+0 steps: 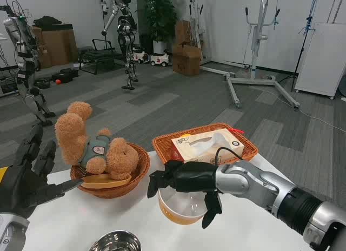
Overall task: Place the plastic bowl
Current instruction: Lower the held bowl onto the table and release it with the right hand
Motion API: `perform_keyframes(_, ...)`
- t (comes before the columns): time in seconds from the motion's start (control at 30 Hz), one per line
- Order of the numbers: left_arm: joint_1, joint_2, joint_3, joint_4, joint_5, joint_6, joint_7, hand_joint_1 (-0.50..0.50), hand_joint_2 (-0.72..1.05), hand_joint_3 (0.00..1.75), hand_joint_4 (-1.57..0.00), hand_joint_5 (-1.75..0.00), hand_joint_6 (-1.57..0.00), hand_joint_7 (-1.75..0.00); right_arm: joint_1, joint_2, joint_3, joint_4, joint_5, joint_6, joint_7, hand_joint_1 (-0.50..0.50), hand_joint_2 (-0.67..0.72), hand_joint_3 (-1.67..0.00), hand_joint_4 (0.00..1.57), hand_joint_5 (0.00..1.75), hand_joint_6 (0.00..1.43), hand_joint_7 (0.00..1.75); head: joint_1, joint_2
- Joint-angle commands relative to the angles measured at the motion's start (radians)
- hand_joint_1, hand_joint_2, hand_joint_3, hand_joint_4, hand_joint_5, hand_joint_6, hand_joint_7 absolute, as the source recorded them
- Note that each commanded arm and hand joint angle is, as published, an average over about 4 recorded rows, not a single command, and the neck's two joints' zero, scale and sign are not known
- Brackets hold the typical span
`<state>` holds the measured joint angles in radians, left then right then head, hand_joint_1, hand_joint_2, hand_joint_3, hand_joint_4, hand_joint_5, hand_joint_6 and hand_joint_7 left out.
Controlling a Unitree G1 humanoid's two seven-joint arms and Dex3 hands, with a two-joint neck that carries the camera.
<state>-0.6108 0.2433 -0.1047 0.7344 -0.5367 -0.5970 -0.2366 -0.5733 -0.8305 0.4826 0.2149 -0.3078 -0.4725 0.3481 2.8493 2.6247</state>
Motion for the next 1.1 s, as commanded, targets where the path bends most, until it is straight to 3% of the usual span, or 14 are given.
perform_keyframes(0.03, 0.031, -0.004, 0.018, -0.038, -0.005, -0.013, -0.001, -0.5, 0.43, 0.0, 0.0, 0.0, 0.0, 0.0, -0.026, 0.033, -0.01, 0.017, 0.027, -0.012, -0.027, -0.25, -0.29, -1.32, 0.26, 1.65, 0.0, 1.4, 0.024, -0.074)
perform_keyframes(0.1, 0.033, -0.004, 0.019, -0.039, -0.005, -0.013, -0.001, -0.5, 0.43, 0.0, 0.0, 0.0, 0.0, 0.0, -0.026, 0.033, -0.01, 0.017, 0.028, -0.012, -0.027, -0.25, -0.29, -1.35, 0.26, 1.65, 0.0, 1.4, 0.02, -0.043)
perform_keyframes(0.67, 0.031, -0.004, 0.019, -0.039, -0.005, -0.013, -0.001, -0.5, 0.43, 0.0, 0.0, 0.0, 0.0, 0.0, -0.026, 0.036, -0.009, 0.022, 0.019, -0.012, -0.028, -0.25, -0.29, -1.35, 0.28, 1.65, 0.0, 1.4, 0.02, -0.064)
perform_keyframes(1.1, 0.031, -0.004, 0.016, -0.037, -0.005, -0.013, -0.001, -0.5, 0.43, 0.0, 0.0, 0.0, 0.0, 0.0, -0.025, 0.037, 0.027, 0.116, -0.105, -0.023, -0.057, -0.25, -0.29, -1.31, 0.24, 1.65, 0.0, 1.4, 0.007, -0.089)
